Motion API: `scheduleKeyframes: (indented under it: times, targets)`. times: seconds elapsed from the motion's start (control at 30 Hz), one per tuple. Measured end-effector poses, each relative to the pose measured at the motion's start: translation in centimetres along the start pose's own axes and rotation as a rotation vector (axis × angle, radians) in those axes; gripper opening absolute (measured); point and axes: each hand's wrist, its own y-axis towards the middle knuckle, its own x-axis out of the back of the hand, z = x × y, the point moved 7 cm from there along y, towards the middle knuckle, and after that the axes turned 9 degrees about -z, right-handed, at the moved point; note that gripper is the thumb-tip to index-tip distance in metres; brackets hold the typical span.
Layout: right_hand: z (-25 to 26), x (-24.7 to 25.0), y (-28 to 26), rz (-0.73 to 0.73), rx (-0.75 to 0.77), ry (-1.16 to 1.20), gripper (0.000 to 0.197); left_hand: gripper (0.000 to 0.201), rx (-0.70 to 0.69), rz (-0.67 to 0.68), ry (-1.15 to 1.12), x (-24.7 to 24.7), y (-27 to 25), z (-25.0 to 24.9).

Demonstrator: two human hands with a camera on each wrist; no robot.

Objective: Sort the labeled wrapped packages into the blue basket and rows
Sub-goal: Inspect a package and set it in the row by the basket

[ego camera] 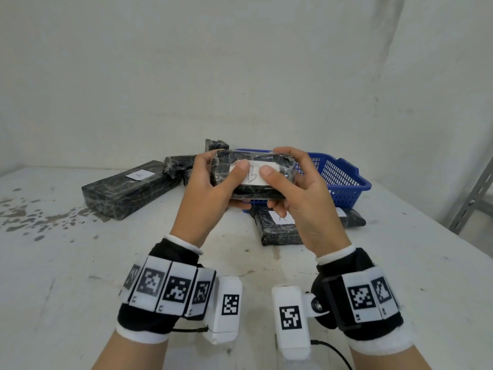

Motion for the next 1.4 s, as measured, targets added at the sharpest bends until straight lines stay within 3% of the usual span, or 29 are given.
scheduleKeyframes:
  times: [0.17,0.37,0.57,0.73,0.9,1.1,1.4]
  targets:
    - [0.2,0.0,-0.1,0.022,0.024,-0.012,0.048,0.061,-0.047,-0.004,0.025,0.0,-0.1,-0.2]
    - [0.3,-0.4,-0.3,0.025,0.054,-0.007,0.036,0.032,-0.096,-0.002,-0.009,-0.1,-0.3,-0.4]
    - [0.6,-0.2,-0.4,-0.002,0.028,0.059,0.011,0.022,-0.094,0.023,0.005,-0.5,-0.3,-0.3]
    - [0.2,0.0,-0.2,-0.036,0.082,-0.055,0.007,0.034,0.004,0.013,-0.017,-0.4,0.1,0.3]
    - [0.2,-0.2,-0.1,-0.029,0.060,0.018,0.011,0.051,0.035,-0.003,-0.089,-0.2,0.3,0.5]
    - [0.0,-0.1,0.2,-0.026,0.003,0.052,0.018,0.019,0.008,-0.022,-0.110,-0.1,0.3,0.2]
    - [-0.4,-0.4,0.0,0.017,0.025,-0.035,0.007,0.011,-0.089,-0.031,-0.076,0.0,0.0,-0.4]
